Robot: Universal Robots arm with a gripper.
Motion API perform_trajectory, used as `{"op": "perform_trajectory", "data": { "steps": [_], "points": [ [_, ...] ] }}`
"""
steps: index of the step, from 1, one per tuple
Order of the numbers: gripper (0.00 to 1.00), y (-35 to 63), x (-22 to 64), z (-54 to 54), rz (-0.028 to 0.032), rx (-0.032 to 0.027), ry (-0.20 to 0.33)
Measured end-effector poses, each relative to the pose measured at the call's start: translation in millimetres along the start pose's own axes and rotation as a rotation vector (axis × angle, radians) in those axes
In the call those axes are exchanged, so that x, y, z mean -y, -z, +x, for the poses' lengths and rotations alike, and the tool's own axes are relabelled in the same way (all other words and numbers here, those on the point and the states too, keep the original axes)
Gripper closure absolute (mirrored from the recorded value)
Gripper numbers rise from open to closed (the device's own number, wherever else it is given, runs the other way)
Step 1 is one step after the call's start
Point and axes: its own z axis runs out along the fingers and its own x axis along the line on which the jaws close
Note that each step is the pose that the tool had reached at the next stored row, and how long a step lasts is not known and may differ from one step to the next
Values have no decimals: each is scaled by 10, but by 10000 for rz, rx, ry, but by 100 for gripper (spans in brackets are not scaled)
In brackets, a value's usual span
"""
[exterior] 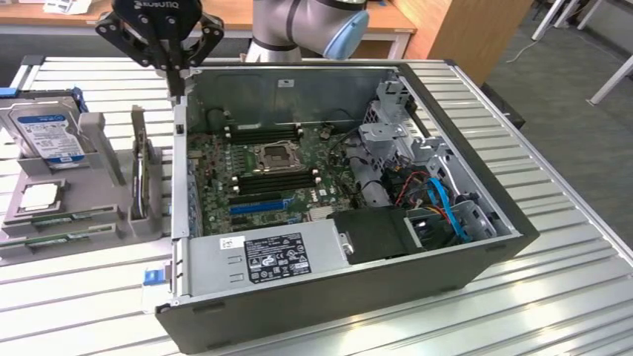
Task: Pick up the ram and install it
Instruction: 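Reach for the ram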
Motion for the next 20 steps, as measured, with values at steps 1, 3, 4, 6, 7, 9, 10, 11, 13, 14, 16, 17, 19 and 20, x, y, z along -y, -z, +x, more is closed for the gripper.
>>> {"op": "perform_trajectory", "data": {
  "steps": [1,3,4,6,7,9,10,11,13,14,16,17,19,20],
  "points": [
    [90,0,2,19,-1,1,0],
    [90,1,4,60,0,0,0],
    [90,2,6,81,0,0,0],
    [90,2,9,118,0,0,1],
    [90,3,10,135,0,0,1],
    [90,3,13,167,0,0,1],
    [90,4,14,182,-1,1,0],
    [90,4,15,196,0,0,0],
    [90,5,17,226,-1,0,0],
    [90,5,18,243,0,1,0],
    [90,5,21,281,-1,0,0],
    [90,6,23,301,0,1,1],
    [90,7,26,340,0,0,1],
    [90,7,27,359,0,0,1]
  ]
}}
